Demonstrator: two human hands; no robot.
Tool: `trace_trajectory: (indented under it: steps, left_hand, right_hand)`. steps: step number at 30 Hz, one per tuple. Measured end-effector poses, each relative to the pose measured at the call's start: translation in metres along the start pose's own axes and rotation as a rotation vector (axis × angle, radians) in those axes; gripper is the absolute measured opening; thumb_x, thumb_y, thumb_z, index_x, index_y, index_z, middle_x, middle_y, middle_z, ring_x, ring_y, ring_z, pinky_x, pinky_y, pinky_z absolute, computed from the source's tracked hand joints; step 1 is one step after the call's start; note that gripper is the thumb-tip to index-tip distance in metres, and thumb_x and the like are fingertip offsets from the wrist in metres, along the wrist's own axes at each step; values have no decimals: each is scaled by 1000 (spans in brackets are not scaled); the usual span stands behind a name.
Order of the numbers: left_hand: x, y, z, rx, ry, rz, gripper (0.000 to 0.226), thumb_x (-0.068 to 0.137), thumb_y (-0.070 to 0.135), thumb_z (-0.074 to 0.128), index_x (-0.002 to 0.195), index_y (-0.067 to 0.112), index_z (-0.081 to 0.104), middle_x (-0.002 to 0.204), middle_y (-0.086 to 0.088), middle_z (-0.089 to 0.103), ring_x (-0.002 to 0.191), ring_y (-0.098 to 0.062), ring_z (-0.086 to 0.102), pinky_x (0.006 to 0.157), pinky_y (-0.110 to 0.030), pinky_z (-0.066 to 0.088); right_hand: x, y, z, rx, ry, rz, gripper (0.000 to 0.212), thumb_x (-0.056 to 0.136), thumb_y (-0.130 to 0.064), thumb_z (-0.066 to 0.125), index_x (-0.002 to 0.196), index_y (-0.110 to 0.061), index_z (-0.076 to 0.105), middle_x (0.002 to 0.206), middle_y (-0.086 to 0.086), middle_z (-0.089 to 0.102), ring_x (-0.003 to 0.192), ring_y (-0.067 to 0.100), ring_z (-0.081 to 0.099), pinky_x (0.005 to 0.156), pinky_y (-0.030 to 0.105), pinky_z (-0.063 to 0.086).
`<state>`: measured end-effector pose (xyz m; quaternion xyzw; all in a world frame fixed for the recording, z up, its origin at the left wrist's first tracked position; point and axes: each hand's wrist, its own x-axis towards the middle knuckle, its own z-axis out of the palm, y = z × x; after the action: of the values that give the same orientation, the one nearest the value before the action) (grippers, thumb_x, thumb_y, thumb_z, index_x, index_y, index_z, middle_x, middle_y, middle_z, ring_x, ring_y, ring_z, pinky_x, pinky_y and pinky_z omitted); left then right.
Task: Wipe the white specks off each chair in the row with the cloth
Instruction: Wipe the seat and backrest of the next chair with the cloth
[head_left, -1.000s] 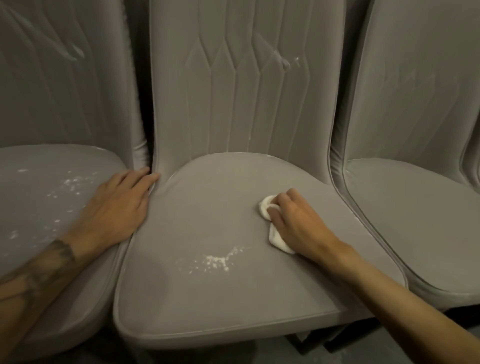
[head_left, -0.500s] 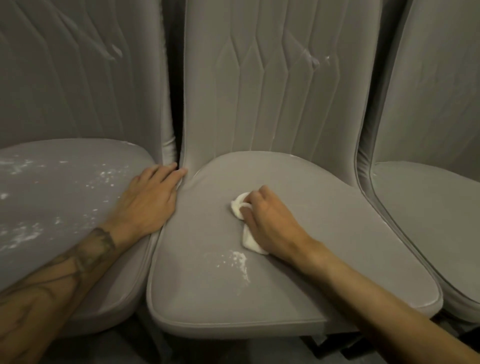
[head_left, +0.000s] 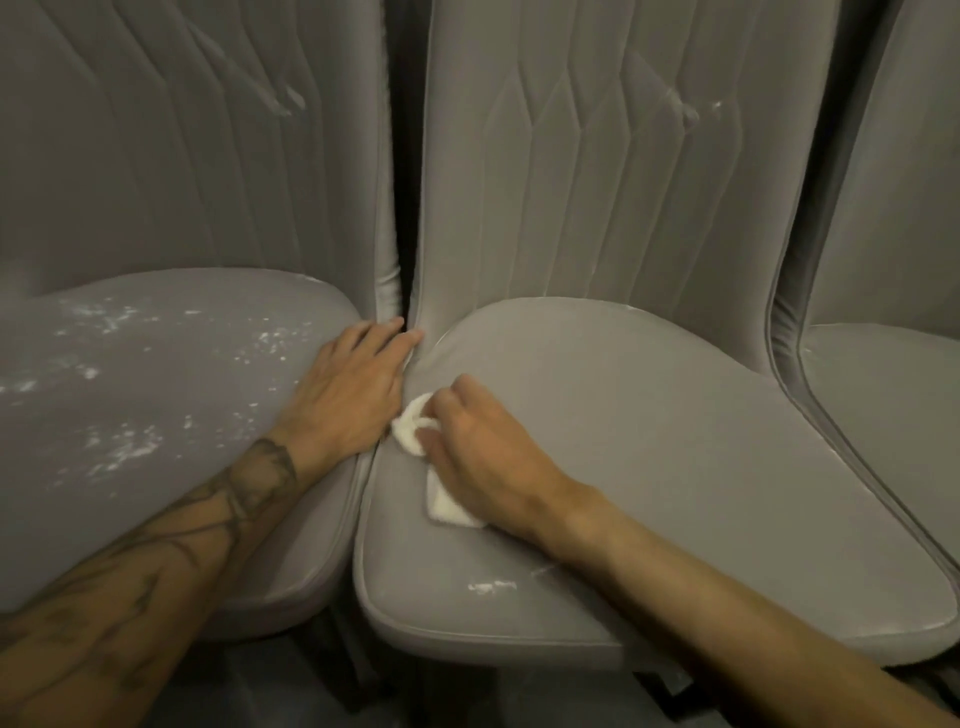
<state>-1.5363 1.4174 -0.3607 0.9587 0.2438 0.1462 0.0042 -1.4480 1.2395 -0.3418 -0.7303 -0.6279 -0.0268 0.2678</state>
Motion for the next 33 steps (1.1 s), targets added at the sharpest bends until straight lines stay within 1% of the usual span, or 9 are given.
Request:
trace_trajectory:
  steps: [4,8,12,18,21,24,28,31,33]
  left_hand:
    - [-1,1,-1,-7,13,1,56,97,28,33,151,21,47,156,-6,46,132,-34,44,107,-51,42]
    - [-2,2,-4,-24,9,4,56,98,28,33,151,20,47,157,-7,46,134,-35,44,108,-52,41]
    - [-3,1,-7,-34,7,16,56,101,30,31,156,21,42,161,-6,40,139,-33,40,112,-49,38]
    - [-3,1,-3,-13,57,22,50,102,18,46,153,20,45,158,-7,44,135,-34,43,110,-50,40]
    - [-3,1,-3,-14,59,27,51,102,17,47,153,19,45,158,-8,45,135,-36,43,110,-51,40]
    - [-2,-1,-2,-9,56,26,50,103,18,45,153,19,45,159,-8,43,136,-36,42,110,-52,39]
    - [-3,-1,-3,-8,44,22,56,99,27,31,152,18,46,158,-9,45,133,-39,45,110,-53,40]
    - [-2,-2,0,3,49,24,51,102,21,39,152,18,47,157,-10,46,133,-40,45,110,-54,41]
    - [-1,-2,0,-2,48,26,51,102,18,46,153,18,46,158,-10,45,134,-40,45,111,-54,41]
  right_hand:
    - [-21,-21,-6,86,-140,-191,23,100,-25,47,102,-4,57,103,14,51,92,28,49,88,35,37]
    - [6,12,-5,-30,-50,-79,20,100,-21,52,99,-2,56,102,16,52,90,32,50,86,44,41]
    - [17,-8,11,-38,-19,-43,18,98,-17,51,95,-1,56,97,19,53,84,34,50,80,49,41]
    - [-44,-30,-22,43,-179,-194,20,103,-29,47,102,-10,54,104,5,48,86,16,45,81,22,33]
    - [-46,-18,-26,-47,-57,-90,16,101,-24,52,96,-9,55,98,7,50,82,20,47,80,32,41]
    - [-43,-43,-7,-102,44,-62,12,90,-12,65,82,-8,57,85,11,53,76,27,50,68,44,44]
    - [-56,-67,5,-58,-28,-100,16,99,-26,52,96,-11,54,98,9,49,85,26,47,77,44,42]
    - [-78,-46,-18,-83,-76,-91,18,101,-26,49,96,-10,55,98,8,48,83,27,47,78,45,42]
    - [-93,-25,-34,-121,-29,-39,18,101,-25,48,92,-11,54,95,8,48,81,28,48,76,47,43]
